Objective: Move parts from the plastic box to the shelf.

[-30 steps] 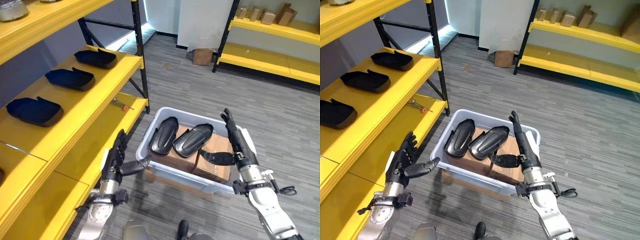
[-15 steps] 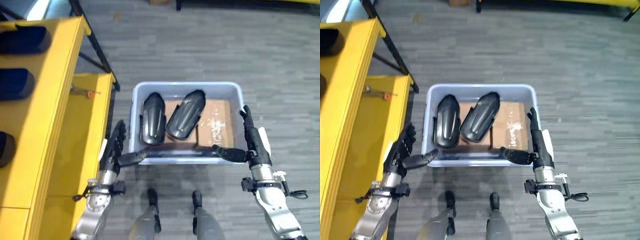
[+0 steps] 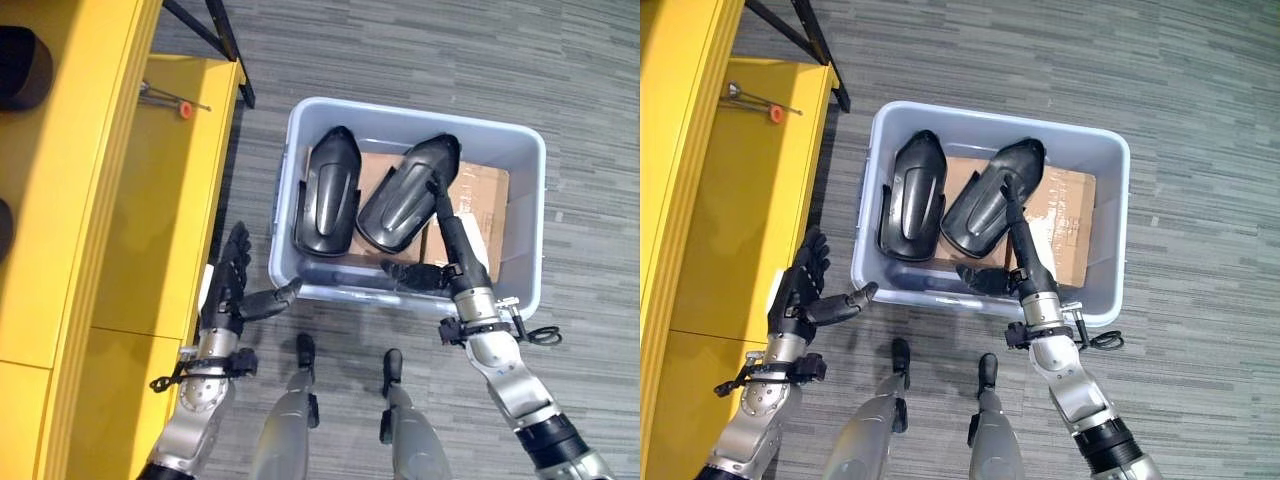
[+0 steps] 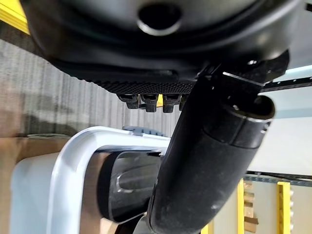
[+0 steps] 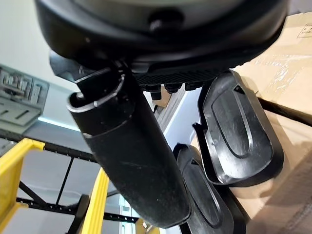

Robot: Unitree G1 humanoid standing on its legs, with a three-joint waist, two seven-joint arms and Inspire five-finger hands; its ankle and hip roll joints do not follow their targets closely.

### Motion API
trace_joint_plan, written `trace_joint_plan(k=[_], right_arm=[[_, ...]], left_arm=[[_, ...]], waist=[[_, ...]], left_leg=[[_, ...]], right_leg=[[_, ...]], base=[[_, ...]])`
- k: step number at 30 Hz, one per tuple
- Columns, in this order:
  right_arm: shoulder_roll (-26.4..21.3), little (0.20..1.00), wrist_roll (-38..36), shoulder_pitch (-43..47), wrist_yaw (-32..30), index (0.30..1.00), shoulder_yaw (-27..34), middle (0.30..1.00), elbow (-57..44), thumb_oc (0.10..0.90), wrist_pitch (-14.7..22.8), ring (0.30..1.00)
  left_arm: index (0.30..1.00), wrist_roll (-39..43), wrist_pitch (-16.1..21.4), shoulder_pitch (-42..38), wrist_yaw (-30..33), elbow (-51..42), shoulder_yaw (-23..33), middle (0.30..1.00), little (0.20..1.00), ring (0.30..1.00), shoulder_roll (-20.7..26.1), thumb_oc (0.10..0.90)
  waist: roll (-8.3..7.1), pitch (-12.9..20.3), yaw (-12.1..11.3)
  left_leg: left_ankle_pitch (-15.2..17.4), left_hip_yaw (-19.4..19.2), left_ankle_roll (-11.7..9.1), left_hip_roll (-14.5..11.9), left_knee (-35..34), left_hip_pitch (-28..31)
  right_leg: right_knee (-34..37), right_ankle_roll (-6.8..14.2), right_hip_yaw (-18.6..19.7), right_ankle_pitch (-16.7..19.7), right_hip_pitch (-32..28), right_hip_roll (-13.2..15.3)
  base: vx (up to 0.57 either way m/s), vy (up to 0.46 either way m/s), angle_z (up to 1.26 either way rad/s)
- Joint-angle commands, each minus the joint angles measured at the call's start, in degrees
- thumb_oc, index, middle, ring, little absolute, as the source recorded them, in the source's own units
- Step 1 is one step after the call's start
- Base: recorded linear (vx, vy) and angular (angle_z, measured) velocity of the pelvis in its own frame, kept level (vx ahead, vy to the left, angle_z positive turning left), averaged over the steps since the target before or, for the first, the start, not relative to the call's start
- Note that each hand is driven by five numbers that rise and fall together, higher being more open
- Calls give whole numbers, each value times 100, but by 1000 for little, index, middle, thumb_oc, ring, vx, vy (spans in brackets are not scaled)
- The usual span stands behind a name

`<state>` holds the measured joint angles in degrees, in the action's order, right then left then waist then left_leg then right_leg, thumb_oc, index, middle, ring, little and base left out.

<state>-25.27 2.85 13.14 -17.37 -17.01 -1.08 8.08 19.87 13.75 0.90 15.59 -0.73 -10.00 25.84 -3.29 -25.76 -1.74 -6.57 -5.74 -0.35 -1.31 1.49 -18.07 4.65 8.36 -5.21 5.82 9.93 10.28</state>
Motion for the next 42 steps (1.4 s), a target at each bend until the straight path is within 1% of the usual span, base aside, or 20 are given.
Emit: trace_joint_plan(k=[1, 4, 10, 11, 17, 20, 25, 27, 29, 32, 33, 35, 37, 38, 39, 40, 41, 42], right_arm=[[-81, 1000, 582, 453, -296, 1000, 7, 1000, -299, 900, 337, 1000], [-120, 1000, 919, 636, -434, 1000, -35, 1000, -175, 900, 236, 1000], [-71, 1000, 1045, 966, -592, 1000, -84, 1000, 269, 900, 95, 1000], [-53, 1000, 1095, 1066, -625, 1000, -115, 1000, 432, 900, 43, 1000], [43, 1000, 1095, 1386, -799, 1000, -181, 1000, 1039, 900, -80, 1000], [101, 1000, 1033, 1680, -984, 1000, -159, 1000, 1544, 900, -180, 1000], [96, 1000, 955, 1957, -1140, 1000, -107, 1000, 1964, 900, -237, 1000], [59, 1000, 892, 2177, -1228, 1000, -107, 1000, 2334, 900, -285, 1000], [55, 1000, 871, 2298, -1257, 1000, -122, 1000, 2482, 900, -298, 1000], [47, 1000, 769, 2644, -1321, 1000, -188, 1000, 2984, 900, -340, 1000], [41, 1000, 701, 2829, -1342, 1000, -243, 1000, 3302, 900, -366, 1000], [39, 1000, 630, 2979, -1331, 1000, -302, 1000, 3556, 900, -379, 1000], [96, 1000, 536, 3190, -1274, 1000, -445, 1000, 4102, 900, -379, 1000], [190, 1000, 441, 3345, -1196, 1000, -588, 1000, 4755, 900, -431, 1000], [278, 1000, 385, 3386, -1138, 1000, -668, 1000, 5120, 900, -448, 1000], [380, 857, 307, 3450, -1088, 857, -718, 857, 5560, 798, -454, 857], [448, 525, 254, 3464, -1014, 525, -770, 525, 5857, 561, -470, 525], [452, 300, 248, 3480, -1015, 300, -776, 300, 5883, 400, -454, 300]], left_arm=[[1000, -160, 547, 48, 136, -665, 208, 1000, 1000, 1000, 183, 900], [1000, -167, 552, -14, 168, -710, 180, 1000, 1000, 1000, 191, 900], [1000, -115, 554, -100, 235, -714, 149, 1000, 1000, 1000, 182, 900], [1000, -106, 552, -130, 255, -718, 123, 1000, 1000, 1000, 172, 900], [1000, -81, 577, -199, 328, -719, 116, 1000, 1000, 1000, 174, 900], [1000, -64, 593, -231, 395, -733, 129, 1000, 1000, 1000, 167, 900], [1000, -66, 604, -245, 445, -727, 141, 1000, 1000, 1000, 152, 900], [1000, -78, 622, -269, 475, -724, 131, 1000, 1000, 1000, 156, 900], [1000, -73, 628, -297, 486, -738, 130, 1000, 1000, 1000, 155, 900], [1000, -52, 650, -357, 517, -695, 91, 1000, 1000, 1000, 148, 900], [1000, -30, 664, -371, 522, -687, 70, 1000, 1000, 1000, 149, 900], [1000, -2, 663, -382, 504, -711, 45, 1000, 1000, 1000, 141, 900], [1000, 3, 680, -457, 520, -695, 5, 1000, 1000, 1000, 128, 900], [1000, 45, 686, -494, 509, -689, -70, 1000, 1000, 1000, 120, 900], [1000, 71, 689, -527, 489, -667, -115, 1000, 1000, 1000, 108, 900], [1000, 97, 702, -548, 473, -674, -154, 1000, 1000, 1000, 105, 900], [1000, 118, 701, -573, 457, -661, -186, 1000, 1000, 1000, 87, 900], [1000, 119, 703, -575, 457, -658, -185, 1000, 1000, 1000, 86, 900]], waist=[[-84, 376, -80], [-93, 330, -125], [-97, 220, -220], [-95, 173, -274], [-78, 60, -409], [-44, -19, -512], [-38, -116, -579], [-20, -194, -637], [-16, -222, -653], [-9, -287, -720], [-11, -329, -774], [-4, -367, -812], [17, -402, -858], [55, -403, -924], [83, -403, -951], [122, -403, -986], [145, -403, -1009], [145, -403, -1007]], left_leg=[[416, 219, -231, -429, 728, -280], [418, 252, -227, -418, 755, -340], [417, 309, -212, -398, 795, -466], [412, 335, -211, -387, 789, -507], [380, 427, -212, -362, 802, -658], [353, 490, -217, -342, 782, -762], [321, 534, -225, -337, 766, -859], [290, 576, -224, -322, 747, -920], [283, 592, -225, -322, 742, -943], [258, 623, -229, -330, 722, -997], [238, 632, -237, -323, 713, -1031], [216, 650, -238, -322, 694, -1057], [201, 675, -241, -311, 678, -1086], [186, 702, -237, -297, 669, -1122], [181, 717, -233, -295, 666, -1137], [174, 725, -237, -290, 652, -1144], [165, 733, -240, -283, 635, -1144], [164, 733, -241, -284, 631, -1143]], right_leg=[[-439, 107, 28, 68, 261, 294], [-443, 111, -7, 71, 275, 298], [-457, 132, -42, 104, 354, 311], [-444, 138, -76, 113, 370, 312], [-417, 132, -192, 138, 408, 317], [-425, 131, -262, 134, 461, 320], [-426, 131, -311, 150, 518, 323], [-425, 127, -337, 152, 545, 318], [-431, 125, -349, 155, 567, 314], [-423, 125, -390, 159, 602, 298], [-411, 121, -411, 170, 621, 293], [-401, 109, -438, 173, 629, 292], [-402, 106, -477, 171, 640, 290], [-405, 89, -501, 172, 663, 294], [-404, 82, -510, 172, 668, 298], [-401, 82, -529, 177, 679, 305], [-397, 80, -531, 174, 681, 306], [-397, 80, -531, 174, 682, 305]], base=[[-14, 12, 9], [-12, 6, 5], [-8, 6, 4], [-18, 4, 10], [-8, -5, 8], [-5, -3, 14], [-4, -3, 4], [-15, 10, 9], [-13, 5, 9], [-16, -10, 8], [0, 0, 0], [-9, 3, 8], [-22, 16, 18], [0, 0, 0], [0, 0, 0], [0, 0, 0], [0, 0, 0], [-8, 15, 4]])
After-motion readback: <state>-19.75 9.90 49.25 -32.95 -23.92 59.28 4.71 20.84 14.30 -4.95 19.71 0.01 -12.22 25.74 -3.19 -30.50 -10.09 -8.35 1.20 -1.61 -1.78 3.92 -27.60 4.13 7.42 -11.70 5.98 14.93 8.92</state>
